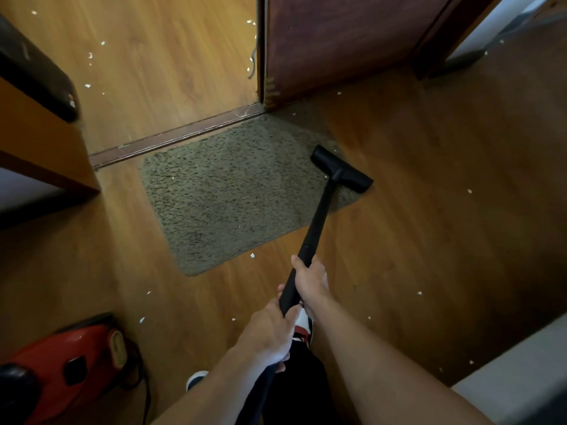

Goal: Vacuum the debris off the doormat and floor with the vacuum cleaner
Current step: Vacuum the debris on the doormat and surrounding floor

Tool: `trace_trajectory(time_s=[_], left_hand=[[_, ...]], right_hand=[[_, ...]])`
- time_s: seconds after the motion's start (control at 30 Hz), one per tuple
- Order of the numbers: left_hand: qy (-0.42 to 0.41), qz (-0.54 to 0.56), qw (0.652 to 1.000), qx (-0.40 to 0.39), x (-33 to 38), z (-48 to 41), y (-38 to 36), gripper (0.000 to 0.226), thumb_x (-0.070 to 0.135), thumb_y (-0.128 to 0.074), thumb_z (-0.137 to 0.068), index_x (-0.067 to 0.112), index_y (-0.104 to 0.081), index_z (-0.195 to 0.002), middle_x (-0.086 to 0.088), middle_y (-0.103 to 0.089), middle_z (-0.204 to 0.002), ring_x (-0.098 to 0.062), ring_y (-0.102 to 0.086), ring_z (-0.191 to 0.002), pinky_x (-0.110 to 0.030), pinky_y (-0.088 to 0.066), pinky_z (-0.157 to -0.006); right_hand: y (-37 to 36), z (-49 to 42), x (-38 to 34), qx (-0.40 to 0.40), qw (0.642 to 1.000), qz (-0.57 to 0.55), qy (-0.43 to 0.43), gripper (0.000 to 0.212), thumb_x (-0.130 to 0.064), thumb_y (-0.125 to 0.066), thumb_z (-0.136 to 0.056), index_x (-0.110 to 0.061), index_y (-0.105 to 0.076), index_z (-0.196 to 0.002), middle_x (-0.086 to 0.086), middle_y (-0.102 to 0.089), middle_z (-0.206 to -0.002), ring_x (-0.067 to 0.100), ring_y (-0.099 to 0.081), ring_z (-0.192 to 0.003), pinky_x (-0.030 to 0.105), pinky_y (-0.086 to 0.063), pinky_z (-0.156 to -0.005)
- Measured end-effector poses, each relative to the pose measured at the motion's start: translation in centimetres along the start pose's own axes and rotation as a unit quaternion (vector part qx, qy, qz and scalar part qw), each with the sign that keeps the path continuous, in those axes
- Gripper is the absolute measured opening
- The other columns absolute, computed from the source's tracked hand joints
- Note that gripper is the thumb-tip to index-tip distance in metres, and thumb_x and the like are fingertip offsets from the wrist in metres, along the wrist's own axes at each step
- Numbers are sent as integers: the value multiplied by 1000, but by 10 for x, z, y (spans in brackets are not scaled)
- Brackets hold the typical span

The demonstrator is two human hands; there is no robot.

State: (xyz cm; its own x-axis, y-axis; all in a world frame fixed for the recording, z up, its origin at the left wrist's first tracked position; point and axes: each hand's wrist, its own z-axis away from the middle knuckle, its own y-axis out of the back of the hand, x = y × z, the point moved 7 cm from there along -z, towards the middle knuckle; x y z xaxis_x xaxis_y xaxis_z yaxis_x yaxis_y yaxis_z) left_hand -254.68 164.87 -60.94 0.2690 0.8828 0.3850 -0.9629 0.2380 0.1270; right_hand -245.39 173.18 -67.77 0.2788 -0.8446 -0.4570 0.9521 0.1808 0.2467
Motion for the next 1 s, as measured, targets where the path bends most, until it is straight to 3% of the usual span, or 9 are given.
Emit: trace_trajectory(time_s=[0.13, 0.23, 0.3, 0.5, 0.63, 0.83, 1.0], left_hand=[[1, -11, 1000, -13, -30, 17, 14, 47, 51, -43, -99, 17, -44, -131, -7, -62, -68, -13, -56, -41, -26, -45, -41], [-4, -36, 999, -21, -53, 32, 26, 48, 57, -41, -97, 18, -50, -123, -3, -64, -74, -16, -62, -53, -33, -53, -57], [0, -43, 999, -17, -62, 37, 34, 47, 56, -41, -97, 18, -51, -123, -3, -64, -78, -17, -63, -58, -34, -53, -62], [13, -49, 999, 6, -45, 31, 38, 45, 53, -40, -99, 21, -46, -129, -5, -64, -81, -15, -61, -51, -25, -49, -49], [23, -38, 999, 12, -30, 20, 30, 47, 51, -41, -99, 20, -42, -135, -9, -64, -79, -13, -57, -39, -24, -45, -38], [18, -46, 999, 13, -1, 4, 32, 44, 49, -42, -100, 19, -44, -131, -10, -63, -78, -14, -57, -42, -26, -47, -40], [20, -60, 998, 17, 20, -4, 42, 43, 51, -42, -99, 18, -47, -126, -8, -63, -79, -15, -58, -45, -27, -48, -45]], right_hand=[[-21, 26, 19, -8, 1000, -9, -17, 31, -38, -55, -102, -22, -42, -125, 17, -71, -103, 28, -76, -65, 49, -65, -71], [-42, 48, 32, -30, 999, -20, -28, 33, -35, -54, -104, -23, -41, -131, 16, -68, -106, 24, -74, -58, 44, -65, -66], [-53, 54, 38, -37, 998, -31, -27, 37, -36, -55, -103, -23, -40, -135, 15, -67, -107, 27, -75, -61, 51, -65, -70], [-46, 45, 23, -23, 998, -44, -24, 40, -35, -55, -104, -18, -43, -138, 15, -69, -100, 24, -74, -56, 43, -65, -61], [-35, 30, 13, -16, 998, -51, -29, 36, -34, -56, -104, -18, -46, -134, 14, -69, -93, 26, -75, -60, 51, -65, -67], [-27, 2, -6, -3, 999, -39, -14, 44, -38, -55, -102, -19, -44, -140, 17, -71, -100, 27, -76, -63, 55, -64, -74], [-23, -7, -27, -8, 998, -64, -18, 42, -35, -55, -103, -17, -44, -139, 22, -70, -107, 27, -75, -58, 50, -65, -68]])
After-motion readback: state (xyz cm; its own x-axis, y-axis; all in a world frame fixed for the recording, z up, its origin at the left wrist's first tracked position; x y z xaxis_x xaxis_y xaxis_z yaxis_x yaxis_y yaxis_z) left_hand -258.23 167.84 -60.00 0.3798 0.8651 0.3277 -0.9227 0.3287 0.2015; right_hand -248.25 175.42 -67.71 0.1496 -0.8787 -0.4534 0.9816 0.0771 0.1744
